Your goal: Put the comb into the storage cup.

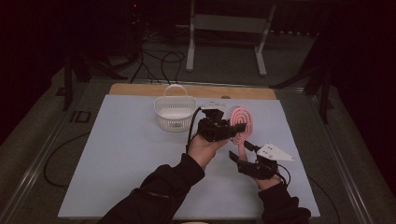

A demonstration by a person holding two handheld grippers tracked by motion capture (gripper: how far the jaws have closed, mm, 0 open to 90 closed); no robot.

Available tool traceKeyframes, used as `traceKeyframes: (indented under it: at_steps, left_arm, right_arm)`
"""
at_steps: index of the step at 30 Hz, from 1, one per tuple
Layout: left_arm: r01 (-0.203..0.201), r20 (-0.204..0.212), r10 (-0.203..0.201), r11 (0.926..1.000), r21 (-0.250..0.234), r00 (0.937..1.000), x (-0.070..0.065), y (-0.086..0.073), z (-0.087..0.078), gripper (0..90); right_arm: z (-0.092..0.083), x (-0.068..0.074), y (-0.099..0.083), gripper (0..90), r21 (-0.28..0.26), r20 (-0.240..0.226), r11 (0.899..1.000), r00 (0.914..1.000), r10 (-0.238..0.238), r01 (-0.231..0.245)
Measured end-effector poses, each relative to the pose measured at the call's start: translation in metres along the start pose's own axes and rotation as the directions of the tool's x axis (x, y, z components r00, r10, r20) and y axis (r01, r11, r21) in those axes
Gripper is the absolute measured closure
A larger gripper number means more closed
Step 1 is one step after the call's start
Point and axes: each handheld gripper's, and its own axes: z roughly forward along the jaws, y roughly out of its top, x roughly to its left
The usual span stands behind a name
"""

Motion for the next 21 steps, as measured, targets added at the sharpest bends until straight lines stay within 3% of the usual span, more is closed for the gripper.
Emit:
traceKeyframes:
  at_steps: [5, 9, 11, 21]
  left_arm:
    - [-0.023, -0.004, 0.023, 0.9997, -0.012, 0.9997, -0.002, 0.003, -0.003, 64.7]
    - [-0.053, -0.009, 0.052, 0.9981, -0.033, 0.9986, -0.003, 0.005, -0.008, 64.7]
    - [-0.065, -0.015, 0.064, 0.9971, -0.039, 0.9978, -0.003, 0.007, -0.01, 64.8]
    - [-0.105, -0.049, 0.101, 0.9913, -0.08, 0.9937, 0.002, 0.018, -0.03, 64.8]
  right_arm:
    - [0.003, 0.001, 0.0, 16.6, 0.034, -0.014, 0.999, 0.9998, 0.014, -0.013]
    - [0.003, 0.0, -0.002, 8.7, 0.054, -0.06, 0.999, 0.9981, 0.012, -0.009]
    - [0.002, 0.0, -0.002, 8.7, 0.062, -0.045, 0.998, 0.999, 0.005, -0.002]
    - [0.003, 0.0, -0.005, 8.6, 0.054, -0.088, 0.999, 0.9961, 0.008, -0.003]
